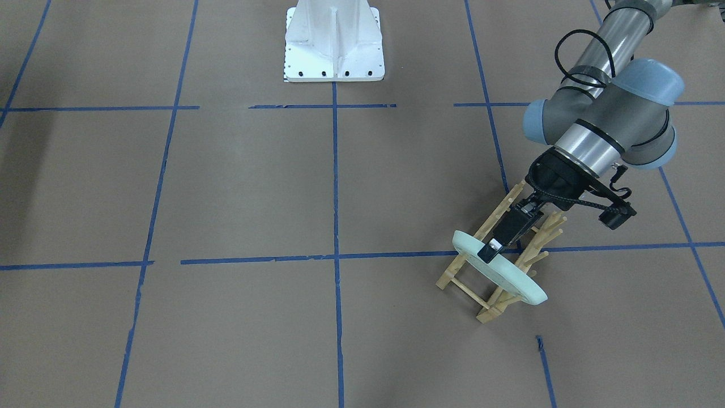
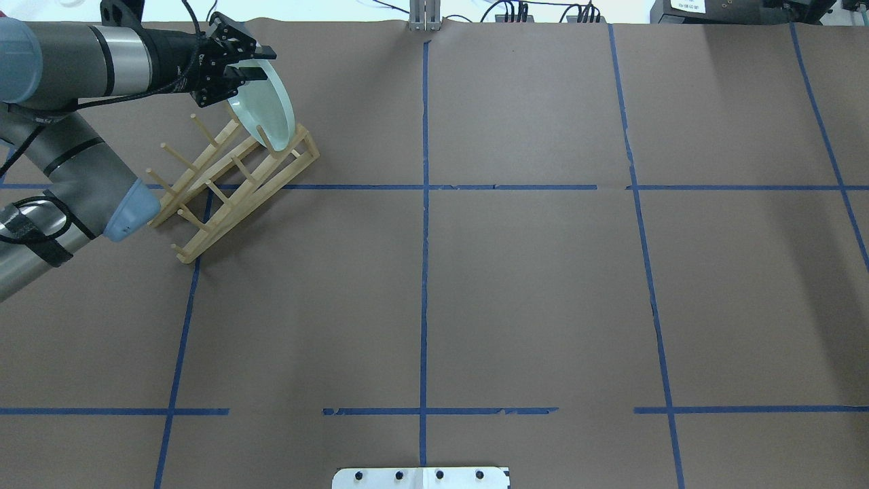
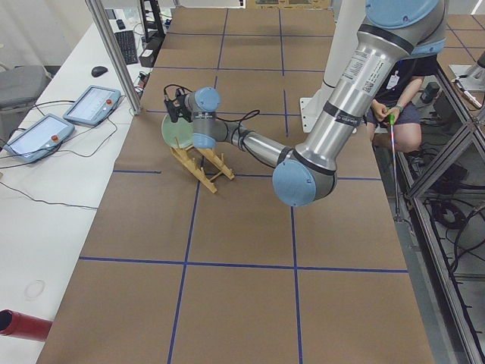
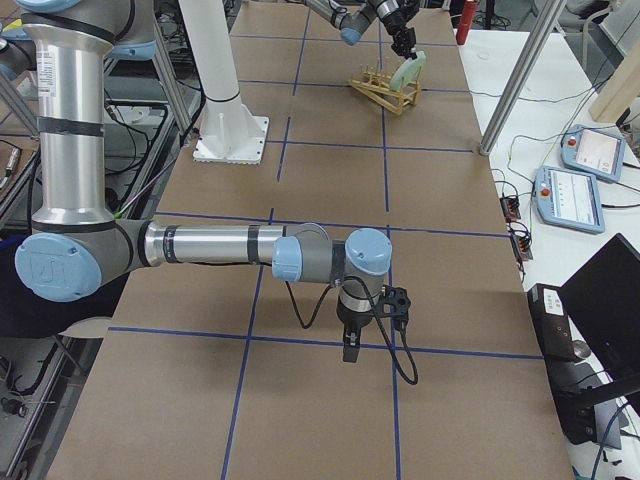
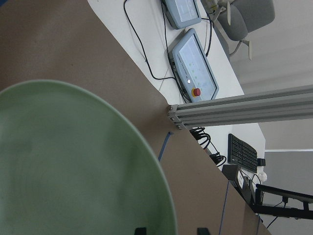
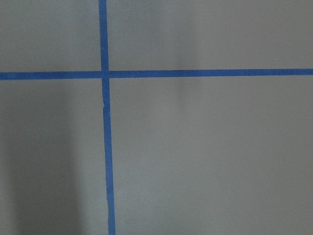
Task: Place plate on table
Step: 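Close the left gripper on the plate rim and lift it from the rack, then carry the plate with the left gripper toward the robot, beside the rack, then lower the plate flat onto the table and open the left gripper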
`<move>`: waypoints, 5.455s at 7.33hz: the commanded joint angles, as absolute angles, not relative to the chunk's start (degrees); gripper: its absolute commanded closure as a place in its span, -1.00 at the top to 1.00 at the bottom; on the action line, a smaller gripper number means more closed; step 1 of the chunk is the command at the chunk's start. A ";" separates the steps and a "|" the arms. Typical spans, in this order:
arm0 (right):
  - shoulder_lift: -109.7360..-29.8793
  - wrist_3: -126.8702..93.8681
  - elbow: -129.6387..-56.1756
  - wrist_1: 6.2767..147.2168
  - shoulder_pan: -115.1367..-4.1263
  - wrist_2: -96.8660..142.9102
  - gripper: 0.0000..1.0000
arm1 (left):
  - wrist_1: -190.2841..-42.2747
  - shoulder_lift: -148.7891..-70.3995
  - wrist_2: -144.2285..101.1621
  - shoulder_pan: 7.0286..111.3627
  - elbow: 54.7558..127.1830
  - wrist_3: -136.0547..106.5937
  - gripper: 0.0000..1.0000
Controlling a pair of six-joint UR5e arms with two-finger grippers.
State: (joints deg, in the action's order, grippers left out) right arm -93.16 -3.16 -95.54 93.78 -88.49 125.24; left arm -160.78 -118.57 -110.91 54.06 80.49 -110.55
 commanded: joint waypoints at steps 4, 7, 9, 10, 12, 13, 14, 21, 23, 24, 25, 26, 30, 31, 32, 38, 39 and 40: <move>-93.16 -3.16 -95.54 93.78 -88.42 125.24 1.00 | -161.27 -118.39 -111.09 54.31 80.59 -110.48 -1.00; -93.16 -3.16 -95.54 93.87 -88.42 125.24 1.00 | -167.93 -116.99 -111.18 55.19 80.95 -110.74 -1.00; -93.16 -3.16 -95.54 93.78 -88.42 125.24 1.00 | -172.69 -115.40 -111.27 55.54 81.12 -111.35 -1.00; -93.16 -3.16 -95.54 93.78 -88.42 125.24 1.00 | -174.88 -115.40 -111.44 56.77 81.30 -112.31 -1.00; -93.16 -3.16 -95.54 93.87 -88.42 125.24 1.00 | -175.61 -115.66 -114.14 61.06 82.96 -115.31 -1.00; -93.16 -3.16 -95.54 93.87 -88.42 125.24 1.00 | -175.08 -116.53 -119.13 64.48 83.06 -115.92 -1.00; -93.16 -3.16 -95.54 93.78 -88.42 125.24 1.00 | -171.95 -116.72 -124.05 66.77 84.71 -115.49 -1.00; -93.16 -3.16 -95.54 93.78 -88.42 125.24 1.00 | -108.52 -121.27 -123.89 52.88 115.73 -85.18 -1.00; -93.16 -3.16 -95.54 93.78 -88.51 125.24 1.00 | -85.47 -127.31 -106.62 39.71 118.04 -76.51 -1.00; -93.16 -3.16 -95.54 93.78 -88.51 125.24 1.00 | -76.29 -130.14 -97.82 32.33 116.47 -73.07 -1.00; -93.16 -3.16 -95.54 93.78 -88.42 125.24 1.00 | -73.07 -131.12 -92.86 27.64 112.45 -69.82 -1.00; -93.16 -3.16 -95.54 93.78 -88.42 125.24 1.00 | -73.21 -131.05 -87.68 23.07 108.24 -69.44 -1.00; -93.16 -3.16 -95.54 93.78 -88.51 125.24 1.00 | -77.43 -130.52 -80.36 18.46 97.05 -56.85 -1.00; -93.16 -3.16 -95.54 93.78 -88.42 125.24 1.00 | -78.21 -130.78 -80.07 18.37 95.81 -54.69 -1.00; -93.16 -3.16 -95.54 93.78 -88.42 125.24 1.00 | -79.27 -130.43 -80.07 18.37 95.80 -54.58 0.98; -93.16 -3.16 -95.54 93.78 -88.50 125.24 1.00 | -78.60 -129.38 -82.51 21.24 113.31 -61.35 1.00; -93.16 -3.16 -95.54 93.78 -88.51 125.24 1.00 | -78.14 -129.46 -93.58 30.14 115.03 -60.83 1.00; -93.16 -3.16 -95.54 93.78 -88.42 125.24 1.00 | -78.05 -129.03 -104.04 40.50 115.14 -60.47 1.00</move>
State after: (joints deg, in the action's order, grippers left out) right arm -93.17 -3.16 -95.54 93.78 -88.47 125.24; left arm -78.62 -129.35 -92.38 29.58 113.41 -60.78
